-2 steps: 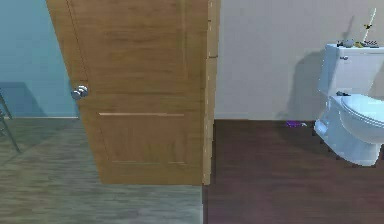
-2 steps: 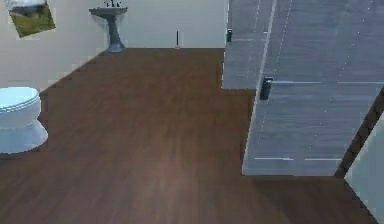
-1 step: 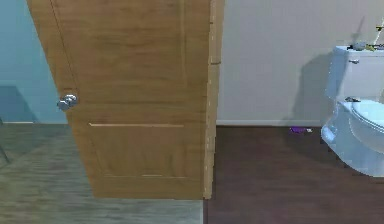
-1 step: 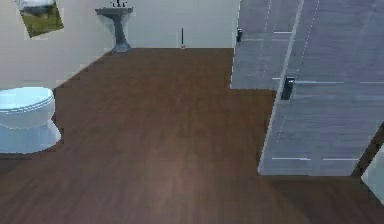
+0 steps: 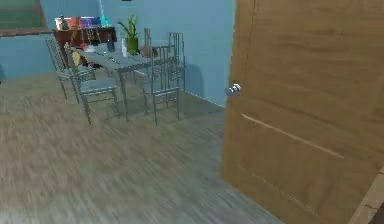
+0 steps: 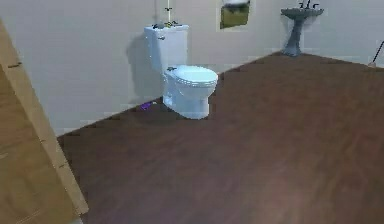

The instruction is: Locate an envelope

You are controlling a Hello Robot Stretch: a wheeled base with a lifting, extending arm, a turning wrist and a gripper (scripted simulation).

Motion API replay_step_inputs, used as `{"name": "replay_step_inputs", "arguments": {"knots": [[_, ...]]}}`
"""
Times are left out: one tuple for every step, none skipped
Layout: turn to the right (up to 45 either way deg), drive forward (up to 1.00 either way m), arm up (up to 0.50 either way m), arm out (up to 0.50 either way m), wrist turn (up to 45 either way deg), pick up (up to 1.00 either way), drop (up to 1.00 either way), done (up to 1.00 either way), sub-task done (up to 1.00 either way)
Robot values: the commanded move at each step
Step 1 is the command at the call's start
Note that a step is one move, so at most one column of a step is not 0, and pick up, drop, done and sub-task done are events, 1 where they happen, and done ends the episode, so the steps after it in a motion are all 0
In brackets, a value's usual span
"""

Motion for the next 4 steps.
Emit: {"name": "replay_step_inputs", "arguments": {"knots": [[-39.0, 0.0, 0.0, 0.0, 0.0, 0.0, 0.0, 0.0, 0.0], [-3.0, 0.0, 0.0, 0.0, 0.0, 0.0, 0.0, 0.0, 0.0], [0.0, 1.0, 0.0, 0.0, 0.0, 0.0, 0.0, 0.0, 0.0], [6.0, 0.0, 0.0, 0.0, 0.0, 0.0, 0.0, 0.0, 0.0]]}}
